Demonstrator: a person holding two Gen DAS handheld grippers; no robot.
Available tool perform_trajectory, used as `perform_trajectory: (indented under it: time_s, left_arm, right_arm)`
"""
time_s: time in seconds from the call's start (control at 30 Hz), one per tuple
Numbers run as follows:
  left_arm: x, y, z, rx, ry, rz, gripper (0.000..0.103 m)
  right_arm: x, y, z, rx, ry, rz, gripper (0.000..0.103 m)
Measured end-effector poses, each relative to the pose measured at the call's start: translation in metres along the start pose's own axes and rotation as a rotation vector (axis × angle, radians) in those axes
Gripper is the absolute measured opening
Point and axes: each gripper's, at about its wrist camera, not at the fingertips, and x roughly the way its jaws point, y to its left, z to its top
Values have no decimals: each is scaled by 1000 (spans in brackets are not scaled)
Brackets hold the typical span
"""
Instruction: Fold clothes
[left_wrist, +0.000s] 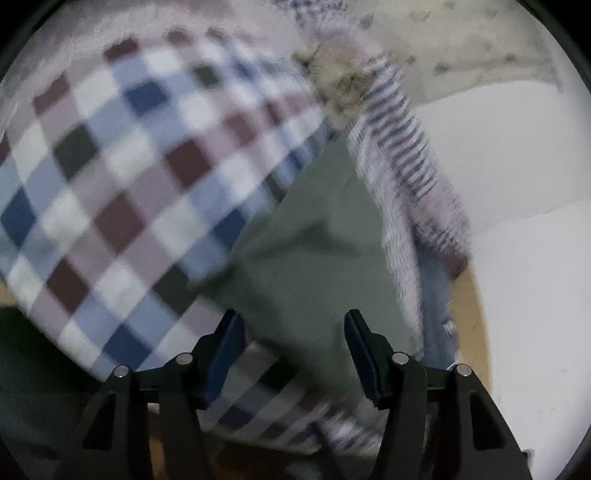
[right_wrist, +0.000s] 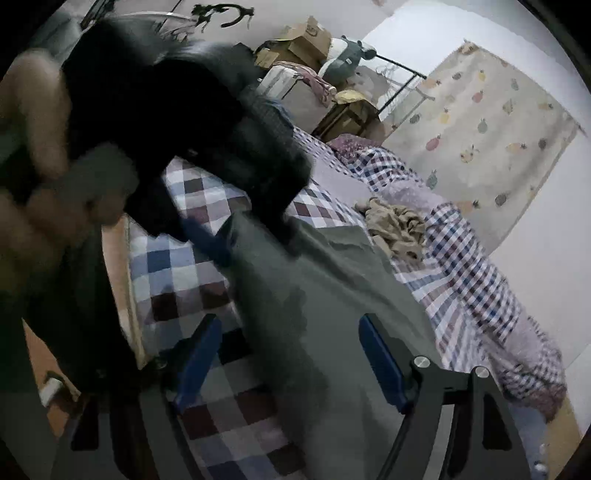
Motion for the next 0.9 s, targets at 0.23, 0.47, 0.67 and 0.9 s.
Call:
perform_trajectory:
  time_s: [0.23, 0.47, 0.67, 0.9]
  left_arm:
    - [-12, 5, 12, -69, -24, -174, 61]
    - [-16, 0, 23, -85, -33, -283, 61]
    - [-28, -2, 32, -63, -73, -320, 61]
    - [-27, -5, 25, -31, -47, -259, 61]
  right_arm:
    - [26, 22, 2, -101, 34, -84, 81]
    - [54, 36, 5, -142, 75, -145, 81]
    - [71, 29, 10, -97, 101, -151, 78]
    - [65, 5, 23, 36, 93, -93, 15]
